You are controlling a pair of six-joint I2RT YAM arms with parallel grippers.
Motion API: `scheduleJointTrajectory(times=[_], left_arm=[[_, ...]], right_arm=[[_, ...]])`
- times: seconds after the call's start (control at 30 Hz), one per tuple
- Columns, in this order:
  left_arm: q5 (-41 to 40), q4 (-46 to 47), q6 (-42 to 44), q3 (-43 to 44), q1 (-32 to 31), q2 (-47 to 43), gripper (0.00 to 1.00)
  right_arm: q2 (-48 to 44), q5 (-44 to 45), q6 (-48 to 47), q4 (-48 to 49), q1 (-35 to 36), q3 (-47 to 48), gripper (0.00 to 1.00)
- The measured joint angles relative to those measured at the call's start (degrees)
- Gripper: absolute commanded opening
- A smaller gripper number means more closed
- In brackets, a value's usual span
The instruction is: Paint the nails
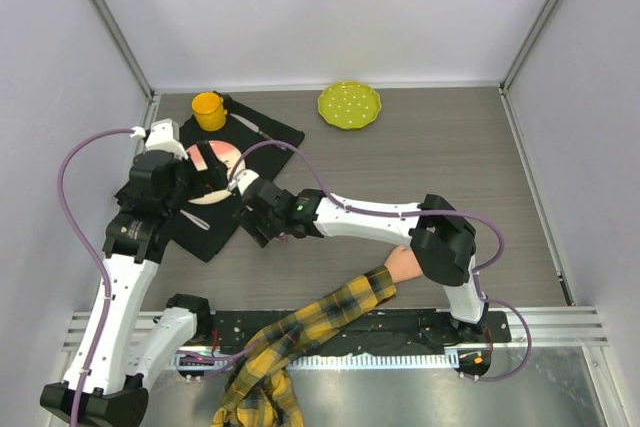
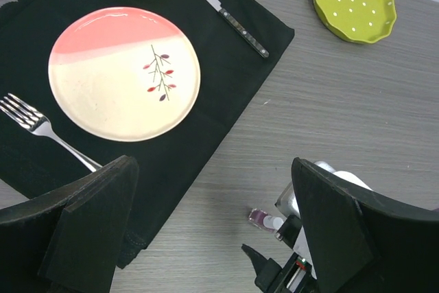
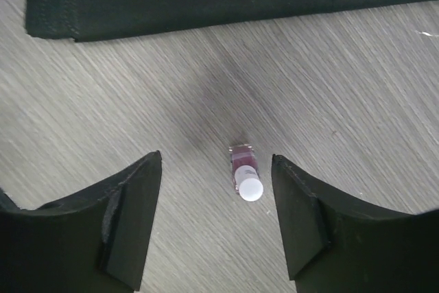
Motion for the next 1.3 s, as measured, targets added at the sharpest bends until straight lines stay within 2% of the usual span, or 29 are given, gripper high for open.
scheduleJointTrajectory(times=[0.37, 0.6, 0.67, 0.97, 1.0, 1.1, 1.13, 1.2, 1.3], left_arm=[[1.16, 0.04, 0.0, -0.09, 0.0, 0.61, 1.0], [1.38, 0.15, 0.0, -0.24, 0.0, 0.66, 1.0], [1.42, 0.17, 0.0, -0.55, 0.0, 0.66, 1.0], [2.05, 0.17, 0.0, -1.09, 0.0, 0.66, 1.0], [2.05, 0.17, 0.0, -1.11, 0.0, 0.66, 1.0], [2.23, 0.17, 0.0, -1.18, 0.0, 0.66, 1.0], [2.36, 0.17, 0.0, -1.2, 0.0, 0.66, 1.0], [2.56, 0.17, 0.0, -1.2, 0.0, 0.66, 1.0], [3.06, 0.17, 0.02, -1.31, 0.0, 0.66, 1.0]], right_arm=[[0.59, 3.5, -1.2, -1.14, 0.13, -2.8, 0.44], [0.7, 4.0, -1.2, -1.31, -0.11, -4.57, 0.41], [0.7, 4.0, -1.2, -1.29, -0.17, -4.92, 0.35], [0.7, 4.22, -1.29, -0.2, -0.28, -5.53, 0.39], [0.7, 4.24, -1.36, 0.07, -0.28, -5.53, 0.37], [0.7, 4.22, -1.64, 0.5, -0.42, -5.53, 0.22], [0.7, 4.2, -1.79, 0.59, -0.5, -5.53, 0.13], [0.7, 4.26, -2.03, 0.9, -0.61, -5.53, 0.01], [0.68, 4.26, -2.1, 1.05, -0.76, -5.53, 0.01]])
